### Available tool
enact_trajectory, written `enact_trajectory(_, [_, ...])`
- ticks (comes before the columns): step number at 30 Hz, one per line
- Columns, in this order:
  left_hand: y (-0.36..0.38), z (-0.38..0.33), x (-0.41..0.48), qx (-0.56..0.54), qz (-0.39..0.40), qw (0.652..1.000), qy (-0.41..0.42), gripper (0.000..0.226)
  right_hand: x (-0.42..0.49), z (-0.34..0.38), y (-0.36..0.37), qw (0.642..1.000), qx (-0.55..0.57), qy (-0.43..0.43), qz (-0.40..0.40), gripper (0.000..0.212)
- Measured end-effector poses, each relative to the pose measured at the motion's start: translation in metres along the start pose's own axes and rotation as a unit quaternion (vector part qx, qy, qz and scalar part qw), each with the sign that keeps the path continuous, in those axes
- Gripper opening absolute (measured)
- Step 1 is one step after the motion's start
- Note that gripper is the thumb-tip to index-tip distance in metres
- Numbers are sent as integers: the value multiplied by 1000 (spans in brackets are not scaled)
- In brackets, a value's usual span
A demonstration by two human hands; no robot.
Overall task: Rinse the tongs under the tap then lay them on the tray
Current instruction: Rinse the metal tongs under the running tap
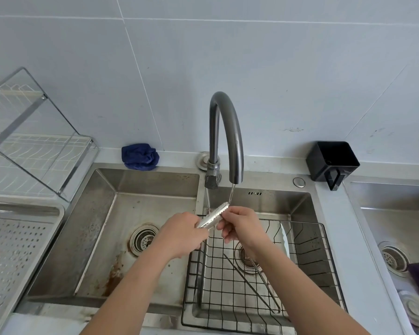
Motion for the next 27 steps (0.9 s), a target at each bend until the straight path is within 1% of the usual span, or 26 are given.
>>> enact_trajectory(2, [0, 0, 2, -25, 3, 1000, -3, 21, 5, 4, -1, 1000, -14, 1, -18, 22])
enact_trajectory(3, [-1, 0, 2, -36, 2, 999, -3, 21, 7, 5, 0, 1000, 2, 5, -18, 21])
enact_trajectory(6, [-4, -1, 3, -66, -5, 998, -4, 23, 8, 4, 6, 993, 114, 12, 17, 22])
enact_trajectory(8, [-7, 0, 4, -65, -7, 998, -2, 26, 7, 2, 9, 990, 135, 3, 40, 27])
enact_trajectory(10, [-7, 1, 3, -54, -3, 999, -2, 27, 6, 0, 9, 991, 124, -5, 49, 24])
enact_trajectory(12, [-7, 2, 3, -33, 0, 999, -2, 27, 7, -3, 8, 992, 119, -1, 39, 21])
enact_trajectory(15, [-9, -3, 2, 49, -6, 999, 9, 27, 8, -7, 4, 996, 88, 15, 15, 19])
enact_trajectory(18, [-13, -9, 3, 120, -14, 992, 19, 20, 10, -11, 0, 999, 28, 27, -4, 20])
enact_trajectory(20, [-15, -12, 3, 131, -12, 991, 15, 20, 11, -13, -2, 999, 8, 32, -16, 18])
enact_trajectory(22, [-15, -12, 3, 124, -5, 992, 4, 20, 12, -14, -4, 999, 7, 32, -23, 22])
enact_trajectory(23, [-14, -12, 3, 112, 1, 994, -2, 21, 12, -14, -3, 999, 25, 32, -18, 24])
enact_trajectory(27, [-13, -11, 2, 69, 10, 998, -9, 19, 11, -14, 2, 987, 155, 34, 38, 26])
Point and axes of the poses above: each hand's wrist, its own x-axis towards the middle knuckle, its own y-axis out of the palm, z = x × y, the point moved 7 cm from there along x, towards the middle knuckle, and after that the axes turned 3 degrees about x, right-handed, at the moved point
